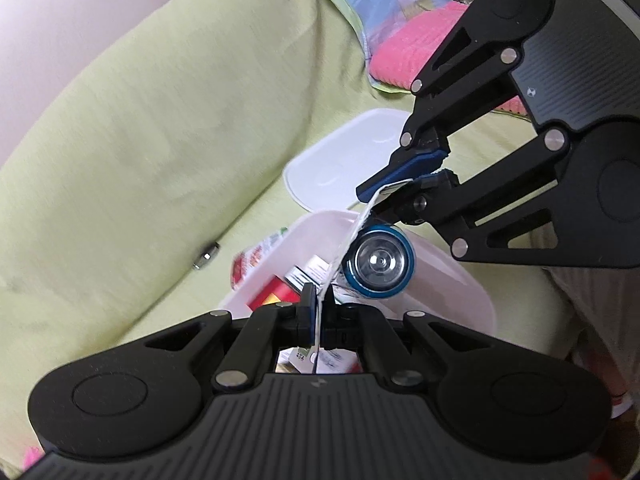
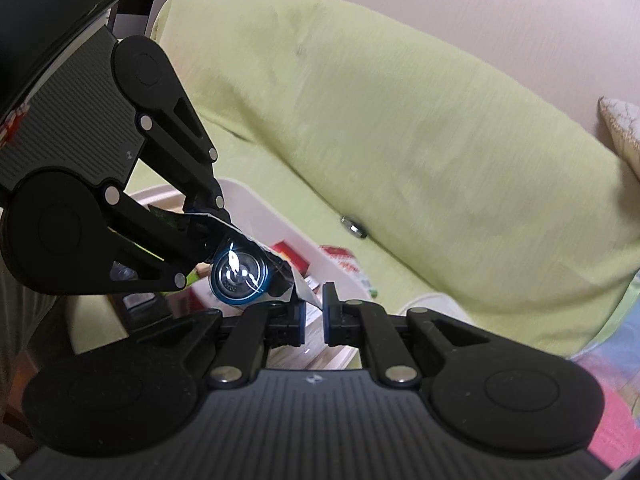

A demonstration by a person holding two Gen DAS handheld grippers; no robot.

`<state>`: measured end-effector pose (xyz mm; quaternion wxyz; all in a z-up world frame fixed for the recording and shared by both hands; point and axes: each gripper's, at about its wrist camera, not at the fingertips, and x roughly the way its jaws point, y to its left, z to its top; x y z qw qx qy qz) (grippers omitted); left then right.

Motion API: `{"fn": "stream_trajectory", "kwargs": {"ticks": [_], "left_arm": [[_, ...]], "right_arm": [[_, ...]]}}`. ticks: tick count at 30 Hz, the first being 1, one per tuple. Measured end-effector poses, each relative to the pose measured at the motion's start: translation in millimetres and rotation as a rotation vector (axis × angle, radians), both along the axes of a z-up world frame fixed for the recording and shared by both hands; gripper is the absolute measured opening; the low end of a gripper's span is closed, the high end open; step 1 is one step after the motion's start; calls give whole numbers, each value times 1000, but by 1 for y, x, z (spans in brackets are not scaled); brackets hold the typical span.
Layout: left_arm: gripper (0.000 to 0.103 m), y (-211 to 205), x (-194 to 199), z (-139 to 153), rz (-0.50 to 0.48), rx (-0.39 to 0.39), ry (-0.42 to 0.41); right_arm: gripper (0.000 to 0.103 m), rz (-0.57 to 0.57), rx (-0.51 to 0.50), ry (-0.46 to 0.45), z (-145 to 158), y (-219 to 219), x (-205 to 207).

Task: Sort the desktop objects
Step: 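Carry the white card with both grippers over the white bin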

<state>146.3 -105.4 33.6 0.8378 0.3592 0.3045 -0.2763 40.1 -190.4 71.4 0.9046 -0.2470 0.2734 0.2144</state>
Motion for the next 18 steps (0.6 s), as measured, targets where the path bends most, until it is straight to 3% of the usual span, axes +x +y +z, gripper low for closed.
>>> {"fn": "stream_trajectory", "kwargs": {"ticks": [4, 5, 6, 9, 10, 13, 15, 18], "left_arm": [[0, 2, -11, -10, 23, -22, 46], [0, 2, -16, -14, 30, -27, 57], [0, 4, -30, -22, 36, -31, 69], [0, 21, -103, -65, 54, -43, 105], [0, 15, -96, -69, 59, -47, 118], [0, 22, -106, -82, 77, -56, 161], [0, 34, -113, -59, 86, -64, 186], [0, 25, -82, -87, 96, -76, 215]], "right_arm": [[7, -1, 2, 45, -2, -5, -2], [7, 0, 1, 56, -2, 3, 15], [7, 1, 0, 69, -2, 19, 41], [7, 4, -4, 104, -7, 30, 61], [7, 5, -7, 117, -19, 39, 77], [7, 3, -14, 157, -49, 53, 72], [7, 0, -20, 178, -109, 73, 48], [7, -6, -20, 210, -137, 75, 65]]}}
